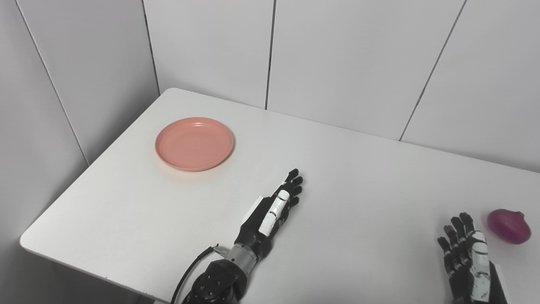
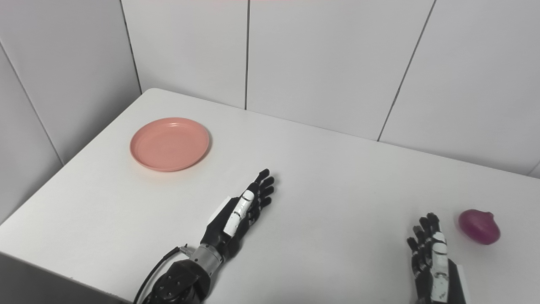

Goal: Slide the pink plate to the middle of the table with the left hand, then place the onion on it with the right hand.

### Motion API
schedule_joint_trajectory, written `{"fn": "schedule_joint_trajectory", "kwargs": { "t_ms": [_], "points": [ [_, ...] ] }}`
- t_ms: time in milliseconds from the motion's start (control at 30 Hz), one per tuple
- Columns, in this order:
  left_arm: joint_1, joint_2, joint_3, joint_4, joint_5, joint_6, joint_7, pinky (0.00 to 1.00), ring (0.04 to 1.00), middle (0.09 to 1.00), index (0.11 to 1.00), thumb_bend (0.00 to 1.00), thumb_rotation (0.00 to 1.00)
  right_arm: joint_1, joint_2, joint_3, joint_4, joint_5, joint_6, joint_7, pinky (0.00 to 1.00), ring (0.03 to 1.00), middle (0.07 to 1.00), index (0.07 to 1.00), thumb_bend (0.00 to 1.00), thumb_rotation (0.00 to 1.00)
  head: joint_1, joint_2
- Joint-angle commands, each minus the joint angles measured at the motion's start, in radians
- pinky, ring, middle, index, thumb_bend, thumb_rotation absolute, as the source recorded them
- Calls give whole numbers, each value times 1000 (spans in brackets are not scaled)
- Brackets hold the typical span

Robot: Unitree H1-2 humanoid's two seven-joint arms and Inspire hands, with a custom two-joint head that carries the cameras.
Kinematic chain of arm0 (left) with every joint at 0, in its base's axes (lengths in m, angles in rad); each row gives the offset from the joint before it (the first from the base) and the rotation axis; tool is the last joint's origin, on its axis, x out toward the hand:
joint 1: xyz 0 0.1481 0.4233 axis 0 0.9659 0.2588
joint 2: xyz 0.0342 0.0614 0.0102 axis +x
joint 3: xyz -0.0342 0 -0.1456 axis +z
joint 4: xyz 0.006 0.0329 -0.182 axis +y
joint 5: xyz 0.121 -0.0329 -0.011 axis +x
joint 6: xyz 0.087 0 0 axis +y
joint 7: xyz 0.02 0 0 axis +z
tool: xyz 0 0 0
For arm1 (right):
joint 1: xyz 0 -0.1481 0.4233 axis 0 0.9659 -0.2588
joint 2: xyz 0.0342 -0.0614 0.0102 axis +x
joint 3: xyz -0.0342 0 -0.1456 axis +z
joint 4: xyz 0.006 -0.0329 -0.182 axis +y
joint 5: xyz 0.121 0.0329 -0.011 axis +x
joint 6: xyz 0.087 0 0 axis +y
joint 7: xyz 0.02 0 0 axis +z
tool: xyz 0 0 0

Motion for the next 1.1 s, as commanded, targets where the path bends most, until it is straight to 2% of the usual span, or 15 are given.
{"fn": "schedule_joint_trajectory", "kwargs": {
  "t_ms": [0,167,300,667,833,967,1067],
  "points": [
    [32,-29,-4,24,9,-14,7,1000,1000,1000,1000,459,982,-21,-1,0,-41,3,-25,7,1000,1000,1000,1000,150,1000,-7,1],
    [37,-31,4,13,8,-1,4,1000,1000,1000,1000,462,970,-17,10,13,-78,-13,-1,-10,1000,1000,1000,1000,90,1000,-42,1],
    [38,-26,10,19,4,-7,-5,1000,1000,1000,1000,442,992,-16,17,18,-87,-11,12,-17,1000,1000,1000,1000,92,1000,-47,-2],
    [29,-11,14,0,20,-19,-15,1000,1000,1000,1000,448,973,-16,18,20,-73,-14,-12,-13,1000,1000,1000,1000,89,1000,-47,-4],
    [9,10,18,-36,52,-32,-13,1000,1000,1000,1000,476,980,-15,25,23,-66,-17,-13,-17,1000,1000,1000,1000,83,1000,-48,-7],
    [-11,20,24,-89,69,-3,-17,1000,1000,1000,1000,483,999,-15,26,29,-65,-21,-11,-19,1000,1000,1000,1000,75,1000,-51,-9],
    [-27,25,30,-121,77,10,-21,1000,1000,1000,1000,529,998,-15,27,31,-64,-25,-9,-23,1000,1000,1000,1000,78,1000,-52,-13]
  ]
}}
